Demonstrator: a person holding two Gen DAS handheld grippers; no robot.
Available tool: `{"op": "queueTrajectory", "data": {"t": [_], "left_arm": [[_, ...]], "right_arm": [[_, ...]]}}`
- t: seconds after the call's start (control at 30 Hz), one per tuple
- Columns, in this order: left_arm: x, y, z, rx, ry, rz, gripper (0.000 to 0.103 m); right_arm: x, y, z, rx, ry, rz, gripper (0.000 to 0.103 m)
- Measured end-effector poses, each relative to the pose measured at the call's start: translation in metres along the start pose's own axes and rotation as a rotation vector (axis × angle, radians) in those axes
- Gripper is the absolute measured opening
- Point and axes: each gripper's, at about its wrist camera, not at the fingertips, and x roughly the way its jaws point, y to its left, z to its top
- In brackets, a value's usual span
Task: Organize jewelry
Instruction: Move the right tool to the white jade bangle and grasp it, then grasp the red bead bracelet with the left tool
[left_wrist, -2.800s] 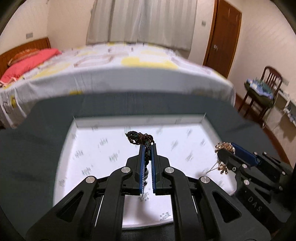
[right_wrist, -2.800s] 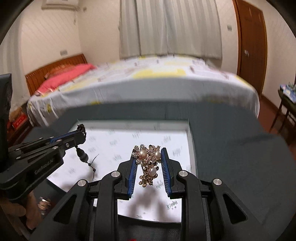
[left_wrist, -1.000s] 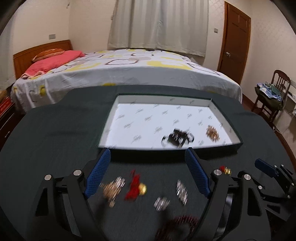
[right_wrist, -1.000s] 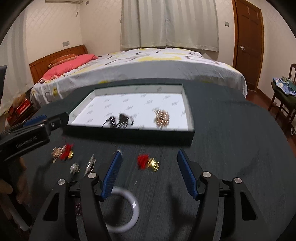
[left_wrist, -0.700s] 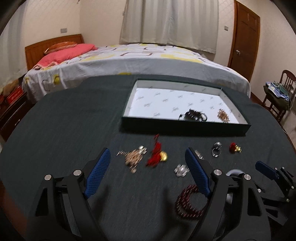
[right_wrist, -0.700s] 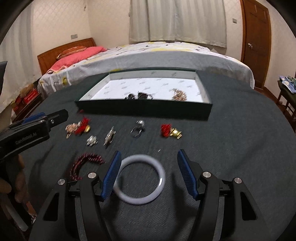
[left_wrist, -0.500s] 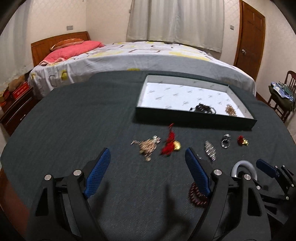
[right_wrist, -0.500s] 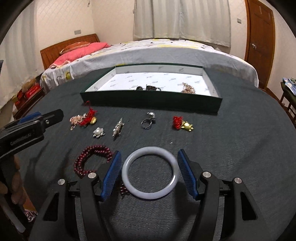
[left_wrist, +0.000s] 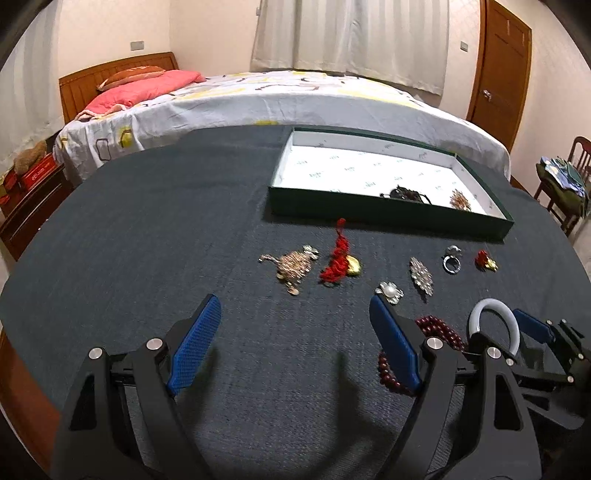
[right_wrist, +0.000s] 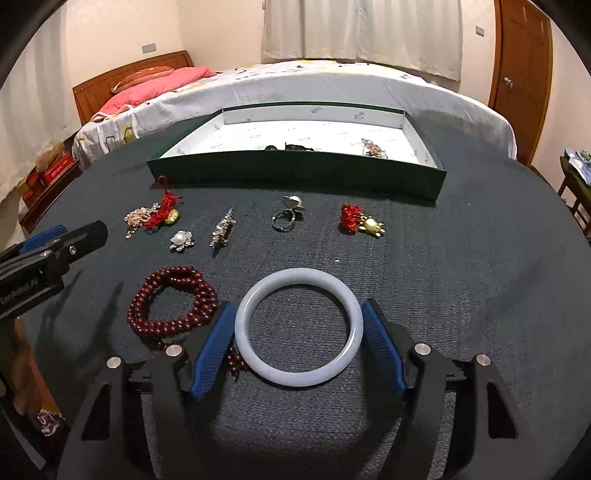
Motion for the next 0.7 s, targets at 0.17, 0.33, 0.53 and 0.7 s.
{"op": "queueTrajectory", "data": {"t": [0.17,0.33,0.53,0.7], "left_arm": [[-0.002,-0.014,-0.004,0.027,0.006,-0.035,0.081],[-0.002,-0.034,-0.007,0.051,0.015,-0.095,0.081],[0.007,-0.065,-0.014,0.092,0.051,-0.152,0.082],[0.018,-0.081,-0.018,0.128,0.074,-0.144,0.082]], "right_arm": [[-0.005,-0.014,-0.002,0.016,-0.008,-0.037,0.068],[-0.015,-0.037,-0.004,0.047,-0.023,-0.077,0.068],[-0.025,-0.062,-0.008,0.090,-0.036,-0.102,0.068],[-0.028,-0.073,-0.009,0.114,-0.042,-0.100,0.068]]}}
